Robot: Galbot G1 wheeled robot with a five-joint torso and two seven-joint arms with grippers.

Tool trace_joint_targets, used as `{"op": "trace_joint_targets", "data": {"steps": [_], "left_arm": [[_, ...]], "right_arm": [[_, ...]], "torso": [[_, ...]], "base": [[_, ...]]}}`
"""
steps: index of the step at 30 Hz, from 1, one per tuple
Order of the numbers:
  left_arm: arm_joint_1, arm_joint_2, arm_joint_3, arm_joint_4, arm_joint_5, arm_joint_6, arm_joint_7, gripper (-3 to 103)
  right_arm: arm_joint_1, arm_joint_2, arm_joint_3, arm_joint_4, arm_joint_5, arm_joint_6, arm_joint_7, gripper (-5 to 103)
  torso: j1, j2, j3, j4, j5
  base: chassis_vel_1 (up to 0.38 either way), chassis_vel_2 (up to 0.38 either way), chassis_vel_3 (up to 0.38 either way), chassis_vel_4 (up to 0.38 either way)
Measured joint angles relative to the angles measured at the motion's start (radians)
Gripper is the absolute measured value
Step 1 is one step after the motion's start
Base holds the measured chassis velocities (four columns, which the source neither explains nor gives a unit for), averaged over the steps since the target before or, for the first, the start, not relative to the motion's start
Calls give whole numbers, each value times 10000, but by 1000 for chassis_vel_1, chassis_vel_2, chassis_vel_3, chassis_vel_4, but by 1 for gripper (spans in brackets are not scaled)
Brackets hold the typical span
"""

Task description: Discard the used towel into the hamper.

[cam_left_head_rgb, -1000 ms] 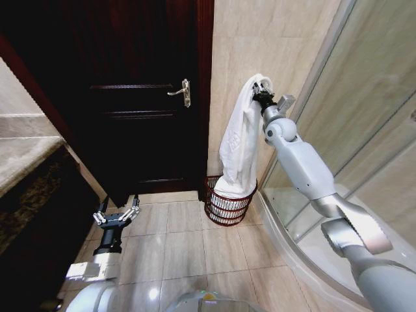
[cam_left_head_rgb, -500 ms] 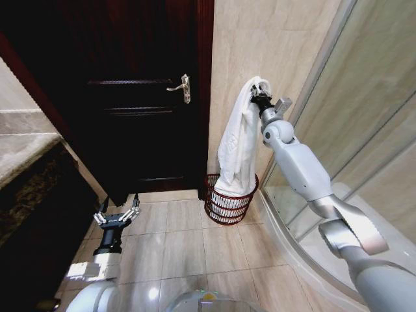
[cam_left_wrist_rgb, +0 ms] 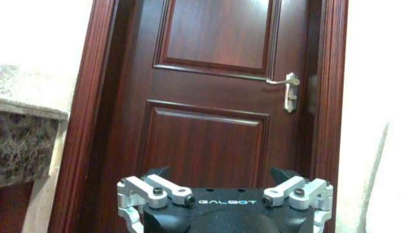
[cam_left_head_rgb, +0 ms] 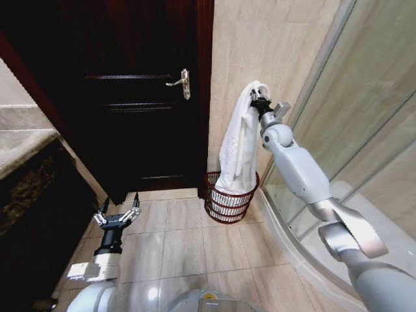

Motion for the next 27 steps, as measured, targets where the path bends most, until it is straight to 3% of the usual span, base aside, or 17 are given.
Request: {"op": "trace_joint_targets", "data": {"steps": [27], "left_arm": [[-135, -62, 38, -28, 77, 119, -2, 100]], "right_arm": [[-411, -138, 190, 174, -139, 149, -105, 13]], "torso": [[-419, -1078, -661, -1, 1]], "base": [[0, 0, 0, 0]]}}
